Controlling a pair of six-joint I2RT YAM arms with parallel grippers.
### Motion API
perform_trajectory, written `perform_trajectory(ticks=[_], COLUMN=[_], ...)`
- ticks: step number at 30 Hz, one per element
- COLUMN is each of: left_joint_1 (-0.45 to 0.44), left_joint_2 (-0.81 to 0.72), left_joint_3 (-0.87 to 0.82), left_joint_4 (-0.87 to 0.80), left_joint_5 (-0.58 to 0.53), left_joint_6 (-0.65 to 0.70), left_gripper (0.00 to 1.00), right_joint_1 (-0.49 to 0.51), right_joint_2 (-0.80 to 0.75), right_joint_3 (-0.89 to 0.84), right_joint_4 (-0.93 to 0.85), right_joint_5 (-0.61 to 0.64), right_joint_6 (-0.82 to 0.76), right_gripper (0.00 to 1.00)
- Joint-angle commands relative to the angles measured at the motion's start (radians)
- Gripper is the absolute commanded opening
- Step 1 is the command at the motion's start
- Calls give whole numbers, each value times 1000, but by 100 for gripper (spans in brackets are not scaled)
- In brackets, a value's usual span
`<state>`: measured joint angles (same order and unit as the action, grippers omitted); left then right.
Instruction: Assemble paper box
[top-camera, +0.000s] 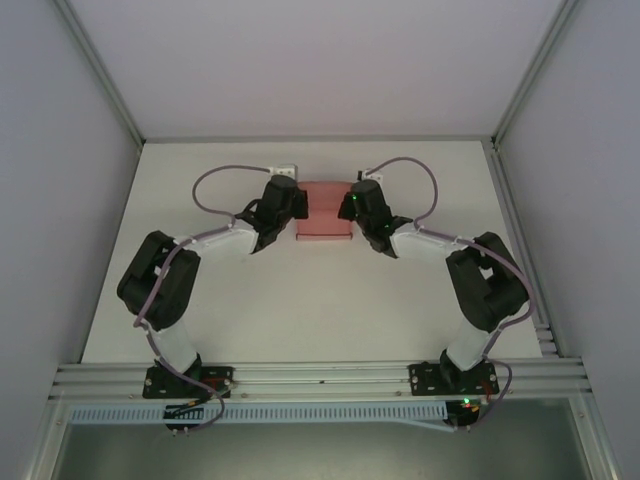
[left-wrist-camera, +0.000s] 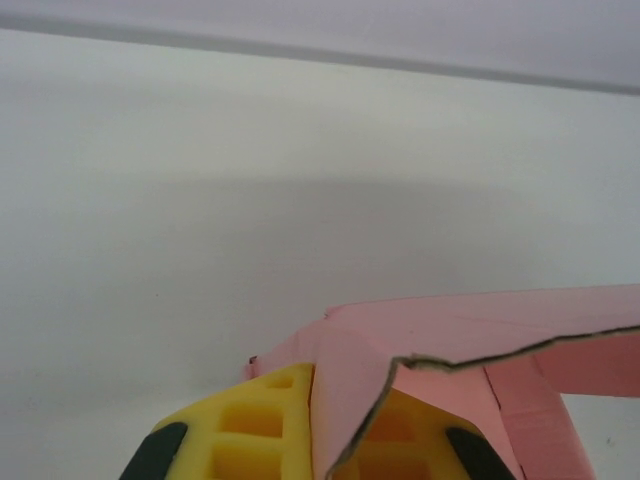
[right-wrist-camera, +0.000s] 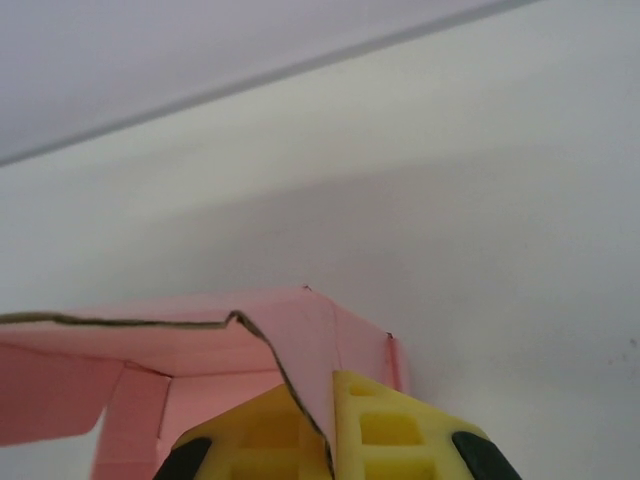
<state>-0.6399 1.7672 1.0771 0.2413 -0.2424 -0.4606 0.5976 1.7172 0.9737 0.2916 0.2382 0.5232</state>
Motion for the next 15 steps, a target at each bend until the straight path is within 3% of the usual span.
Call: perform_trajectory(ticks=[1, 7, 14, 15], left_joint_1=[-14, -32, -68, -73], left_joint_2=[-6, -16, -73, -84], left_joint_3=[-69, -219, -335, -343], left_joint_4=[117, 231, 310, 311], left_joint_5=[65, 89, 105, 107], left_joint_6=[9, 17, 6, 8], left_gripper=[0, 0, 0, 8], right_joint_1=[4, 10, 30, 34], right_joint_2=[25, 1, -48, -53], right_joint_3=[-86, -197, -318, -325], right_joint_4=[96, 143, 230, 233], right_joint_5=[-83, -126, -77, -70], right_joint_6=[-30, -66, -84, -90], right_gripper=[0, 0, 0, 0])
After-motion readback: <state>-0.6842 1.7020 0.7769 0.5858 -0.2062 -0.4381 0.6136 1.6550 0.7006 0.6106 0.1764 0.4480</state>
